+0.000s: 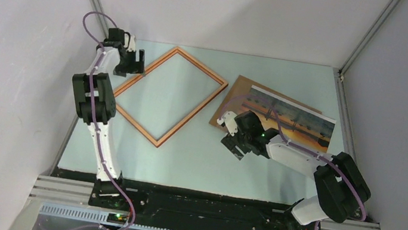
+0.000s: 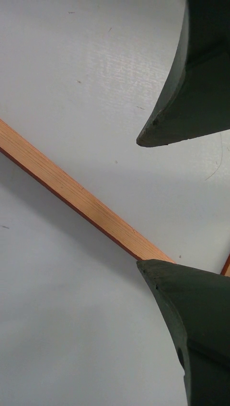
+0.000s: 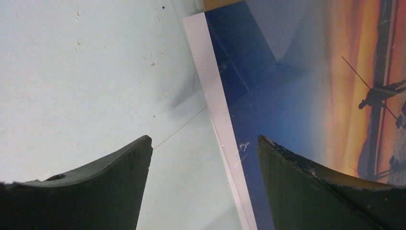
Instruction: Put the photo into the frame
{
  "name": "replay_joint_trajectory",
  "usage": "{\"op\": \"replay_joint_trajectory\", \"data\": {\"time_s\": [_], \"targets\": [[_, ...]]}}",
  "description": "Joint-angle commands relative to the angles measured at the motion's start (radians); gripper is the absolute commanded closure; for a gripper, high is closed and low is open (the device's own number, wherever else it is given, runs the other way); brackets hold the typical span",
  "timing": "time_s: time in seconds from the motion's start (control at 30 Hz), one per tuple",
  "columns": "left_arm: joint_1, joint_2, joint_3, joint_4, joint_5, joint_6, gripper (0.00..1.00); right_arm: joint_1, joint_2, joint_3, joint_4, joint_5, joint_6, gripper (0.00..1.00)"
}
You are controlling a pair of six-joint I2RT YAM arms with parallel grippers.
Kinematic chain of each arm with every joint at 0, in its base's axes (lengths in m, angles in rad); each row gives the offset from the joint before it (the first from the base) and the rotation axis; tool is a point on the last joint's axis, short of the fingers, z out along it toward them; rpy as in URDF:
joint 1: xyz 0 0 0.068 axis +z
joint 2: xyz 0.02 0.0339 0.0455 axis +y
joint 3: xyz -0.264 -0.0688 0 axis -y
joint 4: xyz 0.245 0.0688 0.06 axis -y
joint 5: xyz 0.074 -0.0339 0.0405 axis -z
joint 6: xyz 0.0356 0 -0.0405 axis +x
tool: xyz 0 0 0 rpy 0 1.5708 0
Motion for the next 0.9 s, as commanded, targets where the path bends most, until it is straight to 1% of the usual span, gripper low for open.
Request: {"op": "replay_joint_trajectory", "data": {"time_s": [0.0,0.5,0.8,0.87], "targets": [[0.007,0.02,0.031,0.012,0.064,-0.014,0.1,-0.004,-0.036,0.033,0.006,-0.016,0.012,0.16],[0.028,0.05,-0.005,0.012,0.088,0.0,0.11,-0.007,-0.046,0.033,0.002,-0.018,0.011,0.16],[0.033,0.05,-0.021,0.011,0.083,-0.014,0.11,-0.006,-0.041,0.032,0.001,-0.022,0.011,0.16],[0.033,0.046,-0.024,0.01,0.084,-0.04,0.11,-0.006,-0.043,0.032,0.001,-0.021,0.011,0.16]]}}
